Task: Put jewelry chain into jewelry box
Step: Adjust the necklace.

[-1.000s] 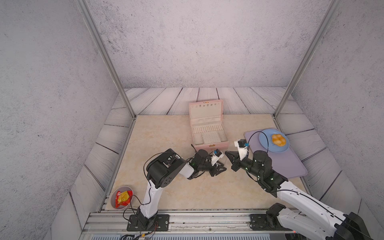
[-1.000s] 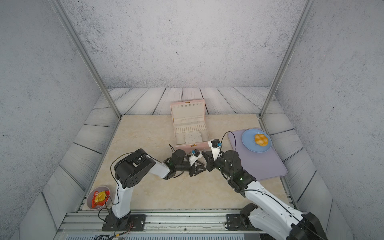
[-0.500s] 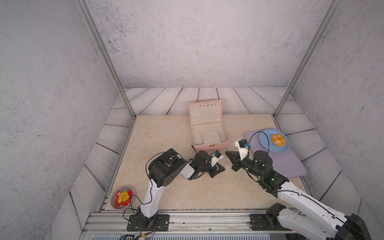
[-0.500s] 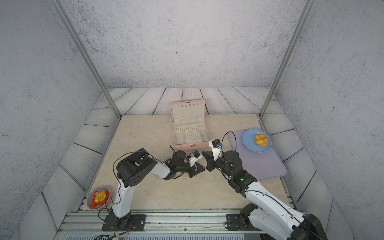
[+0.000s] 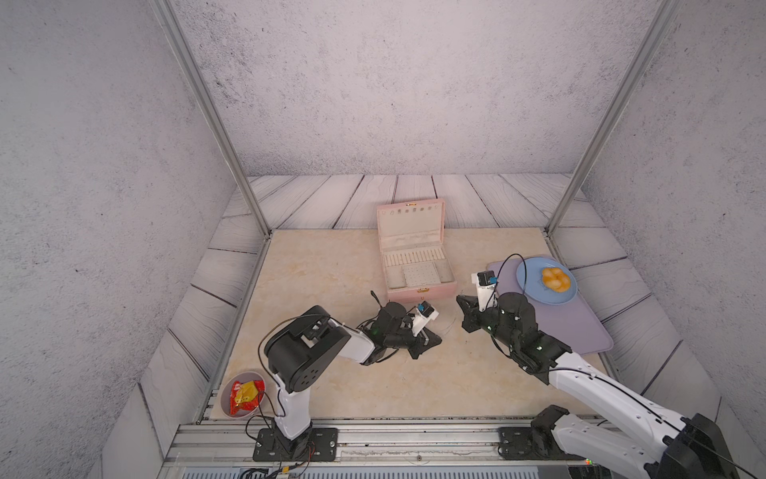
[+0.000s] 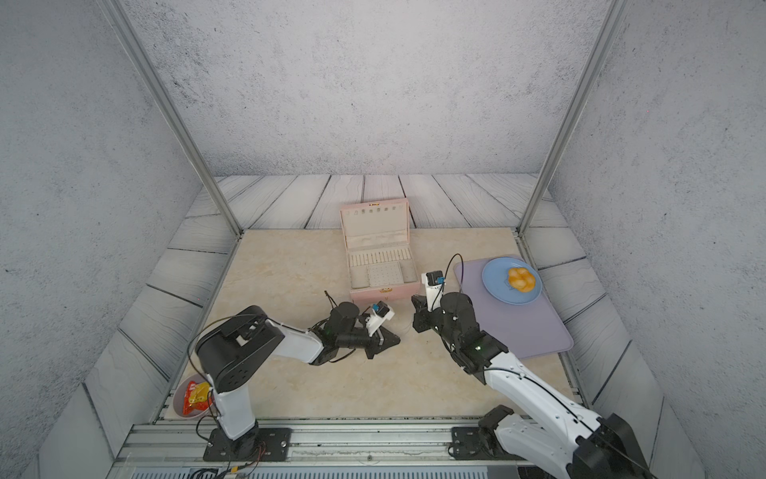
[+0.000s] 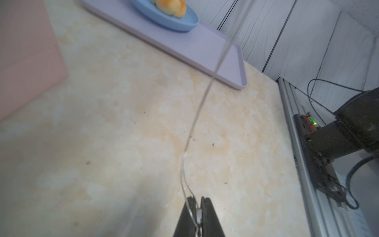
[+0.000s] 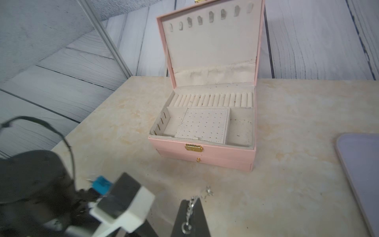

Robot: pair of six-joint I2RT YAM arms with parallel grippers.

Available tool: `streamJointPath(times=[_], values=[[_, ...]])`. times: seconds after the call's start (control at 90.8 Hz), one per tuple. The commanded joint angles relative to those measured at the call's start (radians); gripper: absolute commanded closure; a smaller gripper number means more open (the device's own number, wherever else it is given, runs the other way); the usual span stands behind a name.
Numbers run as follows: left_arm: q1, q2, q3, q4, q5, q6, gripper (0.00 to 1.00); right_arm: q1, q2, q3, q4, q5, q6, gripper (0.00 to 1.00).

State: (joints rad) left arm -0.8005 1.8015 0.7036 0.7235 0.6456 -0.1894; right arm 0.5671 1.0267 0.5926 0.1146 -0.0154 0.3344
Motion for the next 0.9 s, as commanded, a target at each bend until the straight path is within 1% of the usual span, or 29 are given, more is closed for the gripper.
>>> streamJointPath(times=[0.0, 0.088, 0.154, 0.187, 0.297, 0.407, 0.429, 0.473, 0.506, 0.539, 0.616, 0.661, 0.683, 0.727, 0.815, 0.892], values=[[0.005, -0.137, 0.002, -0.216, 0.034, 0.013, 1.0, -0.017, 0.06, 0.015, -0.064, 0.05, 0.056, 1.0], [0.018, -0.229, 0.027, -0.388, 0.045, -0.004, 1.0, -0.029, 0.106, 0.007, -0.066, 0.031, 0.082, 1.0], [0.025, -0.278, 0.09, -0.54, 0.046, -0.003, 1.0, -0.031, 0.138, -0.003, -0.06, -0.015, 0.101, 1.0], [0.027, -0.291, 0.13, -0.651, 0.046, 0.006, 1.0, -0.032, 0.154, -0.009, -0.06, -0.037, 0.112, 1.0], [0.032, -0.284, 0.276, -0.917, 0.044, 0.025, 1.0, -0.034, 0.212, -0.037, -0.031, -0.107, 0.15, 1.0], [0.035, -0.261, 0.364, -1.04, 0.037, 0.025, 1.0, -0.035, 0.253, -0.092, 0.056, -0.162, 0.185, 1.0], [0.037, -0.255, 0.377, -1.055, 0.041, 0.026, 1.0, -0.036, 0.258, -0.098, 0.072, -0.17, 0.188, 0.97], [0.04, -0.242, 0.402, -1.087, 0.05, 0.027, 1.0, -0.036, 0.259, -0.112, 0.089, -0.177, 0.188, 0.84], [0.042, -0.234, 0.424, -1.107, 0.061, 0.031, 1.0, -0.038, 0.254, -0.121, 0.098, -0.179, 0.185, 0.7], [0.044, -0.223, 0.448, -1.128, 0.074, 0.033, 1.0, -0.038, 0.242, -0.133, 0.103, -0.179, 0.178, 0.62], [0.047, -0.204, 0.502, -1.174, 0.091, 0.042, 1.0, -0.038, 0.202, -0.158, 0.112, -0.179, 0.156, 0.46], [0.046, -0.19, 0.528, -1.199, 0.093, 0.05, 1.0, -0.038, 0.172, -0.175, 0.116, -0.178, 0.144, 0.41], [0.046, -0.185, 0.545, -1.219, 0.094, 0.055, 1.0, -0.039, 0.158, -0.181, 0.117, -0.179, 0.137, 0.37], [0.046, -0.177, 0.569, -1.248, 0.091, 0.062, 1.0, -0.039, 0.122, -0.199, 0.124, -0.19, 0.122, 0.32], [0.046, -0.168, 0.602, -1.289, 0.084, 0.07, 1.0, -0.038, 0.051, -0.236, 0.151, -0.221, 0.09, 0.3], [0.046, -0.168, 0.622, -1.313, 0.085, 0.071, 1.0, -0.038, -0.011, -0.286, 0.217, -0.29, 0.057, 0.3]])
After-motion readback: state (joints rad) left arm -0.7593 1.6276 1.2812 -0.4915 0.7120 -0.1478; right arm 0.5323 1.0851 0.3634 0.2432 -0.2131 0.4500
